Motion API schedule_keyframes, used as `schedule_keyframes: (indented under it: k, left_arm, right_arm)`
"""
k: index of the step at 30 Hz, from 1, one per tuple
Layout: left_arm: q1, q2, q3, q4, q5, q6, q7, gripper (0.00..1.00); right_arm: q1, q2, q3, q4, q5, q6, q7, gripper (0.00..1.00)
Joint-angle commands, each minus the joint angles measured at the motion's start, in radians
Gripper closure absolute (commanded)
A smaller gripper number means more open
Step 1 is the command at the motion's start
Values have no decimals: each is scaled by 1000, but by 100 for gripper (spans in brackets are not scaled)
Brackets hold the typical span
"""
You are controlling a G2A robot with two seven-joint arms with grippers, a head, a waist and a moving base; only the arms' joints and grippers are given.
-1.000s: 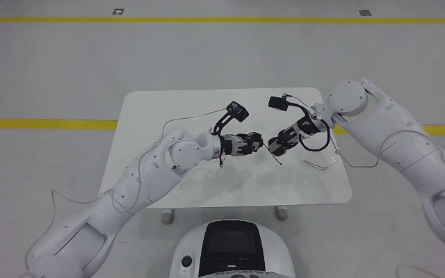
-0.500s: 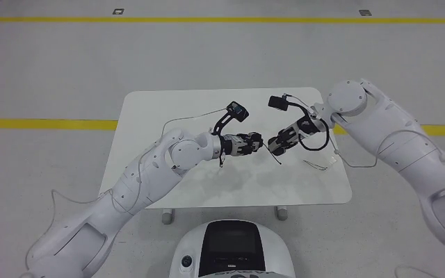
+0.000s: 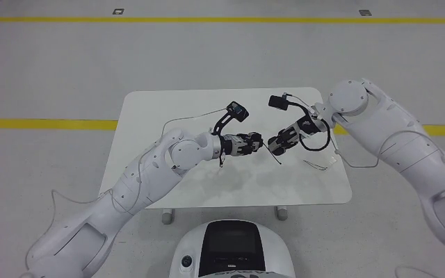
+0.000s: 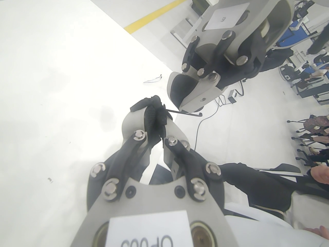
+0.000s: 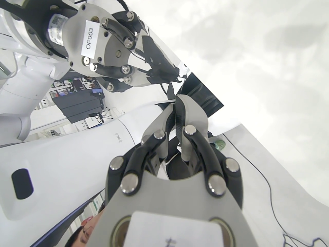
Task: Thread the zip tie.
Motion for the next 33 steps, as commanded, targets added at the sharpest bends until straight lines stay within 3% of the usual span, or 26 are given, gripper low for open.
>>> schedule_keyframes:
  k: [1,12,33]
  left_arm:
    - [0,0,0,0,0,0,0,100]
    - [0,0,0,0,0,0,0,100]
    - [21,0,-14,-13,11,-6,-2,100]
  right_arm:
    - [0,-2,0,3,-2,4,0,100]
    - [1,-13,0,18,-5,8,0,100]
    - [-7,-4,9,9,-13,13,0,100]
